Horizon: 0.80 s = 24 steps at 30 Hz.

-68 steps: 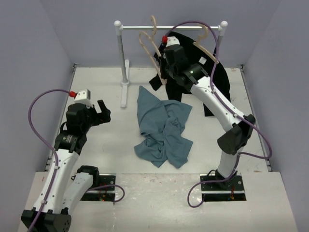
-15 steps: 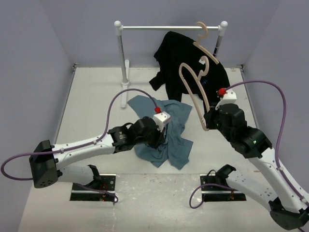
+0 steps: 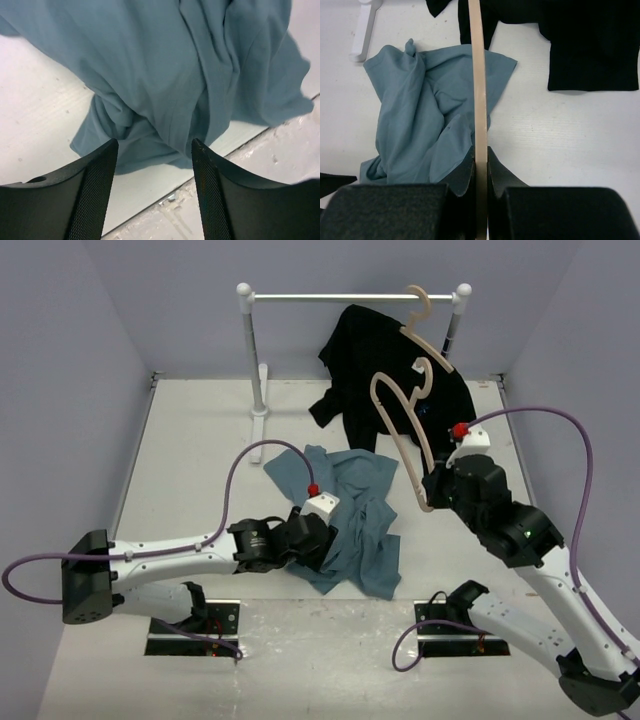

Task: Place the t-shirt on the hanger

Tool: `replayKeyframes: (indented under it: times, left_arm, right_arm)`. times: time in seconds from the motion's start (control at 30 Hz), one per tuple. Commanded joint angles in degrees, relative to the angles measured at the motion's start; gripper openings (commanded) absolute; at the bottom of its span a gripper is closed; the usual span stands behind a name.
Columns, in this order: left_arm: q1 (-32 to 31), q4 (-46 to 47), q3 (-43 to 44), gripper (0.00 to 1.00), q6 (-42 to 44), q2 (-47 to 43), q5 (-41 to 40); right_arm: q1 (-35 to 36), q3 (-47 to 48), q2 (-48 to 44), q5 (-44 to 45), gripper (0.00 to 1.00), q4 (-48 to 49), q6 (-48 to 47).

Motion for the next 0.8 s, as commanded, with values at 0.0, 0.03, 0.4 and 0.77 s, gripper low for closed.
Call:
replayKeyframes:
  times: [0.0, 0.03, 0.4, 0.77]
  left_arm:
    - [0.1, 1.1, 2.8, 0.58, -2.9, -4.8, -8.6]
    - [0.1, 2.4, 2.7, 0.57, -2.7, -5.1, -8.2]
    - [0.2, 9.0, -1.2, 0.48, 0.3, 2.9, 4.7]
    - [0.0, 10.3, -5.2, 0.48, -0.5, 4.4, 7.6]
  right_arm:
    - [-0.1, 1.1, 0.1, 0.5, 0.0, 1.8, 0.6]
    - [-0.1, 1.1, 0.2, 0.5, 0.0, 1.8, 0.5]
    - [-0.1, 0.9, 1.2, -0.6, 0.0, 2.2, -0.3]
    - [-0.1, 0.3, 1.5, -1.7, 0.0, 2.9, -0.5]
